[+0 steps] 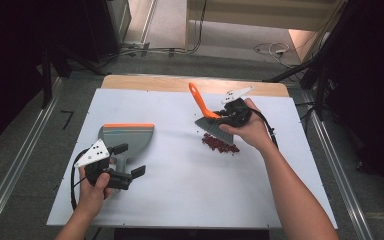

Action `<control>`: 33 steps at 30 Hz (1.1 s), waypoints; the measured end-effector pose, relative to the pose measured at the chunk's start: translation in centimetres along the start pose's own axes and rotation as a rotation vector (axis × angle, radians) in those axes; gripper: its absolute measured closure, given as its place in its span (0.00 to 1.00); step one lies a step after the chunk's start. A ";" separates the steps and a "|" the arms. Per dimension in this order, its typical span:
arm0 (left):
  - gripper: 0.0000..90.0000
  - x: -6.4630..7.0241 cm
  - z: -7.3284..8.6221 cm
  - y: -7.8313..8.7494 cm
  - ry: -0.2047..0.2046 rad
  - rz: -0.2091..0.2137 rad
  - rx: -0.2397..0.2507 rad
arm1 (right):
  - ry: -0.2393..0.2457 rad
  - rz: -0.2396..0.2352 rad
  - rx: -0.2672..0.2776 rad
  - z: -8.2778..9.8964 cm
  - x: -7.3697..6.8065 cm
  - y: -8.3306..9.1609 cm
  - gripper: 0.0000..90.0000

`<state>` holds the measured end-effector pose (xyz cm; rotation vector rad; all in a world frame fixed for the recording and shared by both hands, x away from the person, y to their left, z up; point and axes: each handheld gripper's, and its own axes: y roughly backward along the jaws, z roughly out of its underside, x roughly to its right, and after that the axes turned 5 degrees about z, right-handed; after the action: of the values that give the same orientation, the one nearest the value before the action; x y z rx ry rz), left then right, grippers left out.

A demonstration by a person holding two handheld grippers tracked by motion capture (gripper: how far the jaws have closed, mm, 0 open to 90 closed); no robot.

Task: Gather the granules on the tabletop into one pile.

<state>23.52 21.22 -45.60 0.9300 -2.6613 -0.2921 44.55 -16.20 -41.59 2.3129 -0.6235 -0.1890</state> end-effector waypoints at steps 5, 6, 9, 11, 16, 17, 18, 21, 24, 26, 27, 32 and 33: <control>0.00 -0.1 0.0 0.1 0.000 0.001 0.000 | 0.042 0.146 -0.020 -1.4 1.1 -1.6 0.76; 0.00 0.0 0.0 0.1 0.001 0.002 0.000 | 0.056 0.160 -0.020 -1.7 1.5 -2.0 0.76; 0.00 -0.1 0.0 0.2 0.004 0.006 0.003 | 0.107 0.196 -0.026 -2.5 2.7 -3.5 0.76; 0.00 -0.1 0.1 0.2 0.007 0.007 0.007 | 0.141 0.203 -0.036 -2.9 3.3 -4.7 0.76; 0.00 -0.3 0.1 0.4 0.008 0.010 0.007 | 0.266 0.209 -0.094 -3.5 3.2 -7.8 0.76; 0.00 -0.3 0.1 0.4 0.010 0.011 0.010 | 0.284 0.209 -0.107 -3.6 3.0 -8.3 0.76; 0.00 -0.3 0.1 0.4 0.010 0.013 0.010 | 0.304 0.201 -0.113 -3.5 2.8 -8.7 0.76; 0.00 -0.2 0.1 0.4 0.006 0.013 0.007 | 0.348 0.160 -0.118 -3.4 2.2 -8.8 0.76; 0.00 -0.2 0.1 0.3 0.006 0.014 0.008 | 0.386 0.078 -0.133 -2.9 1.2 -7.9 0.76; 0.00 -0.2 0.1 0.2 0.006 0.013 0.008 | 0.427 0.007 -0.145 -2.4 0.5 -7.0 0.76; 0.00 -0.2 0.1 0.2 0.003 0.013 0.006 | 0.438 -0.009 -0.156 -2.3 0.1 -6.4 0.76; 0.00 0.1 0.0 0.0 -0.005 0.013 -0.002 | 0.409 0.034 -0.085 -2.9 -0.9 -3.3 0.76; 0.00 0.2 0.0 0.0 -0.004 0.012 -0.002 | 0.379 0.046 -0.068 -3.1 -1.1 -2.6 0.76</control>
<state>23.39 21.12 -45.59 0.9137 -2.6690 -0.2943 45.51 -12.09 -41.14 2.1864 -0.4672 0.2428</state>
